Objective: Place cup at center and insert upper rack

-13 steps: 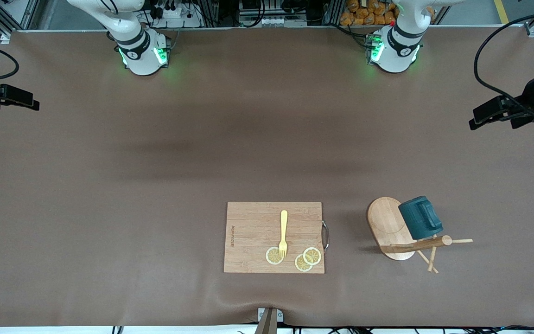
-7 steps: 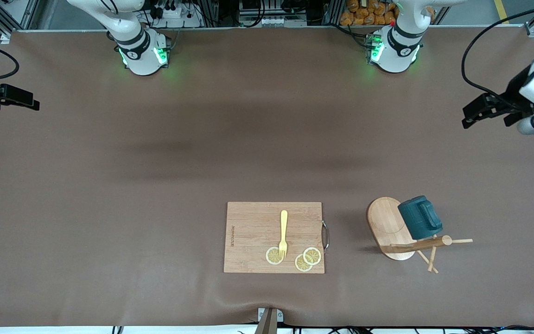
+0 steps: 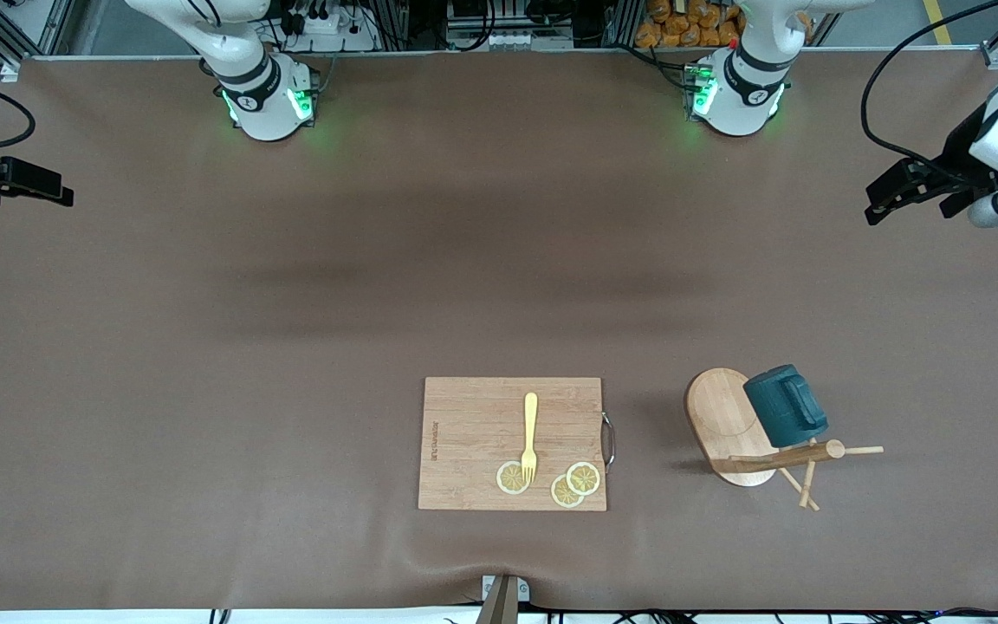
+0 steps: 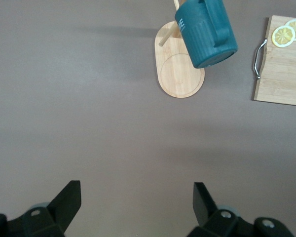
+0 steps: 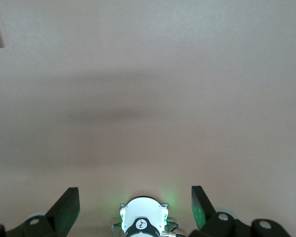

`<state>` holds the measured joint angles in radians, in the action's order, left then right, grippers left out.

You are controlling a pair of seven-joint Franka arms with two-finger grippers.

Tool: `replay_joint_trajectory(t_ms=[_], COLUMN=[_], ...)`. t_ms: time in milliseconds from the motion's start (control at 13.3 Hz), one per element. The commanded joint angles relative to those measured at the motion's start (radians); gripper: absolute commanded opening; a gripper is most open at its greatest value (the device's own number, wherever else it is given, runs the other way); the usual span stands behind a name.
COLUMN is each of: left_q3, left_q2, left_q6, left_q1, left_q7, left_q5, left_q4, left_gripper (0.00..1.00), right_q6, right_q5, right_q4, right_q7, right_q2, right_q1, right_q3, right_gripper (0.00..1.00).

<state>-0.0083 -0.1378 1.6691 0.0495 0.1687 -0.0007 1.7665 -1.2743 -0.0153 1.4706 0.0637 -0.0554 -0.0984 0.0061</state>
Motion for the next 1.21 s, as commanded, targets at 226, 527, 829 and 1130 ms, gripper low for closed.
replay_joint_trajectory(t_ms=[226,527,829,1130], left_q3=[0.030,0.033,0.034,0.034], left_q2=[-0.031,-0.012,0.038,0.040], left_q6=[0.009,0.001,-0.083,-0.083], left_q1=[0.016,0.042,0.062,0.073], left_q7=[-0.005,-0.005,0.005,-0.001], left_q5=[0.024,0.030,0.030,0.030], left_q4=[0.001,-0.045,-0.127,-0.128], left_gripper=[1.00,1.00,1.00,1.00], right_q6=[0.004,0.004,0.004,0.004], right_q5=[-0.005,-0.005,-0.005,-0.005], right_q4=[-0.006,-0.006,-0.006,-0.006], right_q7=[0.004,0.002,0.001,0.001], right_q2=[0.003,0.003,0.003,0.002], right_q1=[-0.012,-0.011,-0.011,-0.011], right_q3=[0.006,0.006,0.006,0.008], right_gripper=[1.00,1.00,1.00,1.00])
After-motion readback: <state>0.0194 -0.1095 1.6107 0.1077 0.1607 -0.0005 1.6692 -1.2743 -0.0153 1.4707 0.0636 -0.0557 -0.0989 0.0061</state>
